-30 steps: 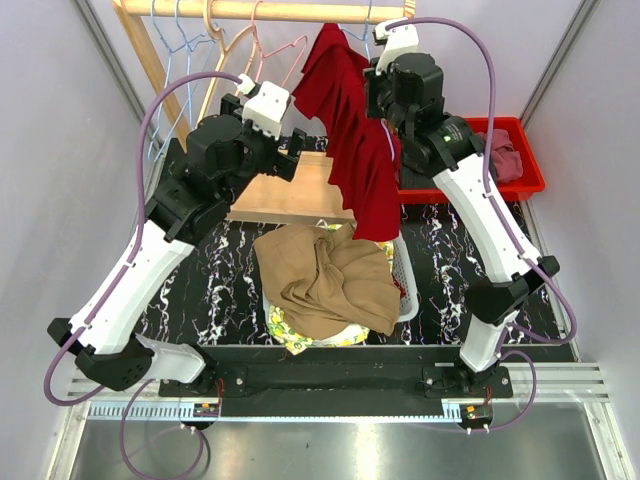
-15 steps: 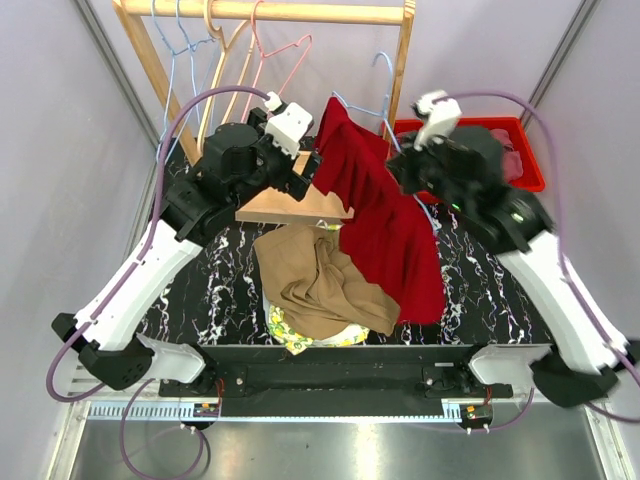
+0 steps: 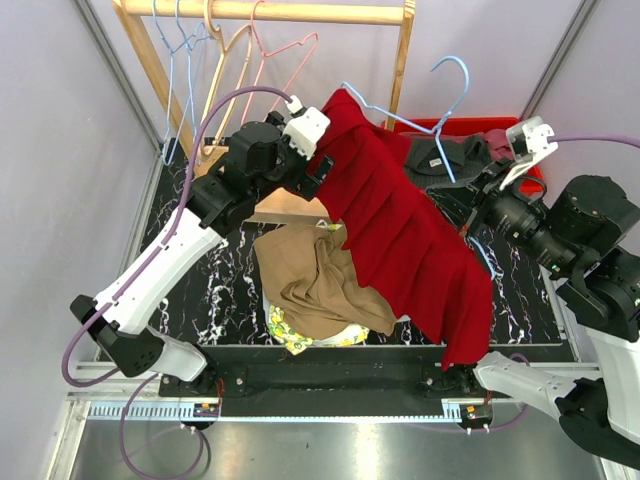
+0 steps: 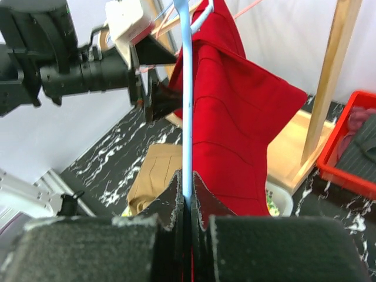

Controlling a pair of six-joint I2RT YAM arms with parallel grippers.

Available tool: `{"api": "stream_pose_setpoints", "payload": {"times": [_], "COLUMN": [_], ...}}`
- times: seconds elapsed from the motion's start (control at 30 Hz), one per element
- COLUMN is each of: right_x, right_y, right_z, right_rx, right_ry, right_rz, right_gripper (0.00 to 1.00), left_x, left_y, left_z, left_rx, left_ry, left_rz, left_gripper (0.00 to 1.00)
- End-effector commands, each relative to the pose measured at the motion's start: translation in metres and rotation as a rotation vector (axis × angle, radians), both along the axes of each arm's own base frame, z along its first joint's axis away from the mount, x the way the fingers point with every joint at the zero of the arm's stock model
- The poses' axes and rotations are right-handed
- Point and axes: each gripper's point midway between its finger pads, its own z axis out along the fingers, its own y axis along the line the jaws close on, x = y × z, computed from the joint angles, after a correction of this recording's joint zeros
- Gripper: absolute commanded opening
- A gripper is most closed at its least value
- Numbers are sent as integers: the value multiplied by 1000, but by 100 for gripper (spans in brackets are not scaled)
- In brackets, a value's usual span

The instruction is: Remove the skirt from the hanger

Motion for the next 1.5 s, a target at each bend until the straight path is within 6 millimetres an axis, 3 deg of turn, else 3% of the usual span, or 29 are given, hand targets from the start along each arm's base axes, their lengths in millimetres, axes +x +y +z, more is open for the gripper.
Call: {"api": "stream_pose_setpoints", "payload": {"times": [0.0,0.13,0.17,0.2,0.27,0.4,0.57,0.67,0.7,0.8,0.97,1.1,1.33,1.47], "right_x": [-14,-18,-19,-19,-18,-15,7,28,34,48,72,89,106,111], "right_y": [8,7,6,4,1,-3,-1,2,3,13,22,13,-4,-24], "right_z": [29,32,33,33,33,35,14,-13,-21,-48,-92,-114,-133,-129], "right_rx": [83,95,96,95,89,80,29,-26,-43,-70,-135,-215,-309,-333], "right_ry": [-60,-63,-66,-69,-75,-92,-47,-2,9,54,118,131,136,109], "right_rz": [73,83,81,72,55,32,-29,-82,-94,-97,-135,-214,-334,-435], "right_gripper": [0,0,0,0,0,0,0,0,0,0,0,0,0,0], "left_x": [11,13,4,0,-6,-18,-30,-46,-54,-76,-100,-123,-142,-143], "left_y": [-5,-20,-40,-43,-54,-55,-39,-26,-19,-9,4,34,78,98], "left_z": [44,40,32,26,26,26,53,95,123,171,218,273,315,327], "left_rx": [-93,-110,-120,-118,-139,-135,-143,-169,-201,-264,-333,-418,-464,-468], "left_ry": [-98,-58,-9,29,61,85,23,-54,-110,-197,-289,-427,-577,-632], "left_rz": [26,-33,-156,-195,-259,-316,-300,-312,-314,-345,-377,-349,-236,-151], "left_gripper": [99,99,68,50,0,0,0,0,0,0,0,0,0,0]}}
